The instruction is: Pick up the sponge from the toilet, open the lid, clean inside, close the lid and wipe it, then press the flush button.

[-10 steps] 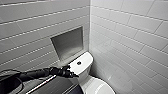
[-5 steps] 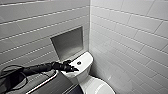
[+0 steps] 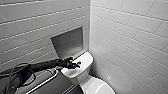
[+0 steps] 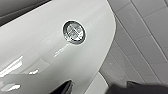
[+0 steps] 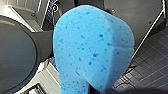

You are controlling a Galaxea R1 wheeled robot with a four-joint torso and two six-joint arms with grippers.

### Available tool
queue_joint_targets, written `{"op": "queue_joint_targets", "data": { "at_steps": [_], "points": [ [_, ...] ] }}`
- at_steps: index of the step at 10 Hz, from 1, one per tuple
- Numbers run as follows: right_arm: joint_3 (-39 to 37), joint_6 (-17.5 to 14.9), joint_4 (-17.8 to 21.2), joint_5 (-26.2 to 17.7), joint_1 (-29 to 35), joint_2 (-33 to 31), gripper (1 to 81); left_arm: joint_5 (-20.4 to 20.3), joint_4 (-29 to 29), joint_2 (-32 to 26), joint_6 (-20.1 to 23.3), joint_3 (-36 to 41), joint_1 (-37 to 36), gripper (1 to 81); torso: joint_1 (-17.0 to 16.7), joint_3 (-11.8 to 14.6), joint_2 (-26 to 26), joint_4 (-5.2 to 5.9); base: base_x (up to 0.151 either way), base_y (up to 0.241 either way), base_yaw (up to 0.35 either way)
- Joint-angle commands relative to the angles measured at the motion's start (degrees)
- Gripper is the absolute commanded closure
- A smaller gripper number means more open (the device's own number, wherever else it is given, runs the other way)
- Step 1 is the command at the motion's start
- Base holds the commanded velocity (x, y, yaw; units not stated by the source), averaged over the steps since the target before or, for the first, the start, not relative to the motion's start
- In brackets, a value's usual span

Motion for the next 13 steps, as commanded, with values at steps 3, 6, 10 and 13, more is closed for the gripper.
{"op": "queue_joint_targets", "data": {
  "at_steps": [3,6,10,13],
  "points": [
    [0.8,0.0,1.2,-4.0,0.6,-1.0,81.1,1.7,-0.9,2.9,-1.4,-4.0,-11.9,1.0,0.0,0.0,0.0,0.00,0.000,0.000,0.000],
    [0.3,0.0,1.2,-4.0,0.6,-0.8,81.1,1.8,-0.7,5.8,-1.4,-7.5,-12.5,81.1,0.0,0.0,0.0,0.00,0.000,0.000,0.000],
    [0.4,0.0,1.7,-3.2,0.6,-0.6,81.1,1.8,-0.6,11.0,-1.4,-15.2,-13.8,1.0,0.0,0.0,0.0,0.00,0.000,0.000,0.000],
    [0.7,0.0,1.7,-3.1,0.6,-0.5,81.1,1.7,-0.5,13.5,-1.3,-19.8,-14.6,1.0,0.0,0.0,0.0,0.00,0.000,0.000,0.000]
  ]
}}
